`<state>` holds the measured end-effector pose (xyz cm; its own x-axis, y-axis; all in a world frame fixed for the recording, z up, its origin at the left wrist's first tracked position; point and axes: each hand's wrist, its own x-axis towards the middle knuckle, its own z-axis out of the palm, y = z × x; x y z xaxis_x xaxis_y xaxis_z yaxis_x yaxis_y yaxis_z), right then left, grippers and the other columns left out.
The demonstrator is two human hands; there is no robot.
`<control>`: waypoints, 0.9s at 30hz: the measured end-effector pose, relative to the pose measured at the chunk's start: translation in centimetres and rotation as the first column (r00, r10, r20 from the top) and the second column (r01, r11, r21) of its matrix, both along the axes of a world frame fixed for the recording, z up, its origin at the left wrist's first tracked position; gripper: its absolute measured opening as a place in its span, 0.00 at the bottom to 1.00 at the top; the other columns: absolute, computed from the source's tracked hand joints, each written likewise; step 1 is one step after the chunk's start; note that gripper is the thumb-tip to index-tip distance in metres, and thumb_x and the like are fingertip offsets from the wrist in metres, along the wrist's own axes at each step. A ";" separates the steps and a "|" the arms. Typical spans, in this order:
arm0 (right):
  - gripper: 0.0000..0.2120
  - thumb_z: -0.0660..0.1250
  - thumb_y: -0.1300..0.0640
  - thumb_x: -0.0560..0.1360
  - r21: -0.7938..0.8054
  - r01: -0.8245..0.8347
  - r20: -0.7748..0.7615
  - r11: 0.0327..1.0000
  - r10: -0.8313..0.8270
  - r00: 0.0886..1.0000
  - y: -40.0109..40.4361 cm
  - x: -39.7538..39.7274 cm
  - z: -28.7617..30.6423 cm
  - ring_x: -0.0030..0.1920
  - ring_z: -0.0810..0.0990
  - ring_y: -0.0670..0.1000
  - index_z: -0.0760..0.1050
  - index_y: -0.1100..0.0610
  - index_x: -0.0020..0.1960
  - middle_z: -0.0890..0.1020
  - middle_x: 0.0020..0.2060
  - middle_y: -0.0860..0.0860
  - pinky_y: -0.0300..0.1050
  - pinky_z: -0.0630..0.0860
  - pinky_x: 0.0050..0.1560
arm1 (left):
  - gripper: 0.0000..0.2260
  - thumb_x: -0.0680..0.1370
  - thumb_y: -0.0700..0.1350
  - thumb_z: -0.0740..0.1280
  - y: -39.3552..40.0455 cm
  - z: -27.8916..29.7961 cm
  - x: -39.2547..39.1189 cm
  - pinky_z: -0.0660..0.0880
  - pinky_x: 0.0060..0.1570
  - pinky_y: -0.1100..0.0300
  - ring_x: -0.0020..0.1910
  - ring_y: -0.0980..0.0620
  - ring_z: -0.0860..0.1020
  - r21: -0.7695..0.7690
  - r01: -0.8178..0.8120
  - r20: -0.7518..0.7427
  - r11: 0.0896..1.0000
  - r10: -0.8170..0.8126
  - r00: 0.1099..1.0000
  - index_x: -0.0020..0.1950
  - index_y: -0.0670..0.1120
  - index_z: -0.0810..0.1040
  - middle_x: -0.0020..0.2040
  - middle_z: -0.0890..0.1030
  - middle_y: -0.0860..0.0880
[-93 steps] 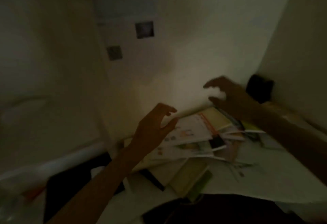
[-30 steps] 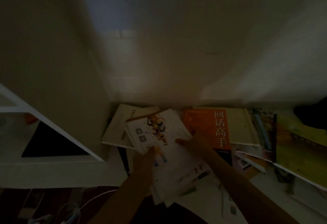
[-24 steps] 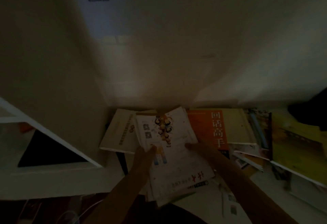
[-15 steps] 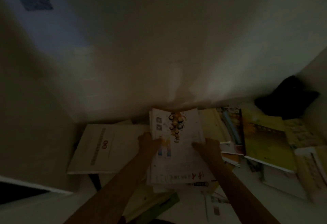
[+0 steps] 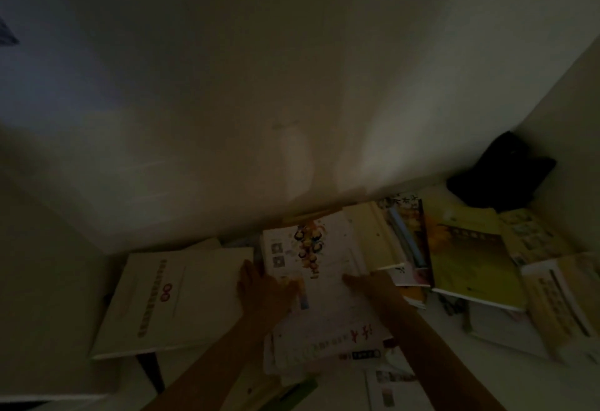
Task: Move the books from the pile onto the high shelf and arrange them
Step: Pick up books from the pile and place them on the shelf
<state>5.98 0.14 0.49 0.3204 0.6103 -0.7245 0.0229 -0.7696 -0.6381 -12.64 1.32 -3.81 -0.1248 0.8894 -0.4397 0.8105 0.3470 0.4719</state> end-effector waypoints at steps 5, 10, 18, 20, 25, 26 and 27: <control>0.19 0.70 0.62 0.72 0.059 0.087 -0.091 0.994 -0.081 0.992 -2.8 3.8 0.3 0.43 0.78 0.59 0.71 0.64 0.61 0.78 0.45 0.58 0.56 0.77 0.47 | 0.28 0.74 0.51 0.69 -1.1 -0.6 2.4 0.60 0.69 0.54 0.71 0.51 0.61 0.396 0.010 0.289 0.918 -0.134 0.948 0.71 0.48 0.64 0.71 0.63 0.51; 0.23 0.71 0.61 0.71 0.153 0.192 -0.201 0.969 -0.160 0.966 -5.9 6.7 -1.0 0.48 0.81 0.62 0.70 0.60 0.64 0.80 0.52 0.59 0.60 0.79 0.47 | 0.28 0.76 0.55 0.65 -0.9 -0.7 5.6 0.72 0.60 0.52 0.62 0.44 0.73 -0.003 0.025 0.375 1.000 -0.022 0.927 0.68 0.39 0.64 0.65 0.71 0.43; 0.20 0.69 0.59 0.73 0.282 0.335 -0.154 0.899 -0.303 0.941 -5.6 9.4 -0.5 0.48 0.79 0.60 0.70 0.61 0.64 0.78 0.54 0.58 0.55 0.77 0.47 | 0.19 0.78 0.46 0.64 2.1 -1.0 4.1 0.75 0.51 0.52 0.59 0.43 0.74 -0.274 -0.279 0.727 0.921 0.388 0.567 0.68 0.45 0.68 0.63 0.73 0.46; 0.22 0.69 0.59 0.73 0.246 0.362 -0.191 0.899 -0.321 0.928 -5.5 10.1 -0.7 0.51 0.79 0.63 0.70 0.62 0.64 0.79 0.55 0.60 0.60 0.77 0.51 | 0.16 0.75 0.51 0.68 2.1 -1.4 3.7 0.76 0.47 0.54 0.57 0.47 0.76 -0.181 -0.235 0.728 0.955 0.291 0.620 0.60 0.49 0.72 0.57 0.76 0.52; 0.16 0.67 0.62 0.74 0.231 0.380 -0.284 0.896 -0.312 0.907 -6.0 10.1 -1.8 0.47 0.80 0.61 0.73 0.62 0.62 0.80 0.50 0.60 0.54 0.77 0.40 | 0.17 0.75 0.60 0.61 2.0 -2.5 2.3 0.68 0.49 0.59 0.52 0.52 0.73 0.369 0.118 0.062 0.922 -0.151 0.987 0.59 0.53 0.74 0.54 0.75 0.54; 0.16 0.66 0.62 0.75 0.229 0.387 -0.300 0.893 -0.314 0.901 -6.1 10.1 -1.8 0.46 0.80 0.61 0.73 0.62 0.61 0.80 0.49 0.60 0.53 0.77 0.40 | 0.17 0.75 0.60 0.60 2.2 -2.1 2.5 0.70 0.47 0.58 0.49 0.51 0.74 0.367 0.089 0.068 0.926 -0.122 0.990 0.57 0.51 0.74 0.52 0.77 0.52; 0.15 0.66 0.62 0.75 0.230 0.392 -0.314 0.891 -0.313 0.896 -6.0 10.2 -1.9 0.47 0.79 0.61 0.72 0.63 0.62 0.80 0.50 0.60 0.54 0.77 0.40 | 0.17 0.73 0.62 0.60 2.4 -1.4 2.6 0.73 0.48 0.53 0.48 0.49 0.76 0.302 0.013 0.168 0.953 -0.067 0.984 0.53 0.52 0.75 0.50 0.78 0.51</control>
<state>16.18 -5.88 -1.39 0.3760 0.6819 -0.6274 -0.4135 -0.4825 -0.7721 -10.04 3.76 -5.25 -0.0319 0.9858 -0.1647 0.7165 0.1374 0.6839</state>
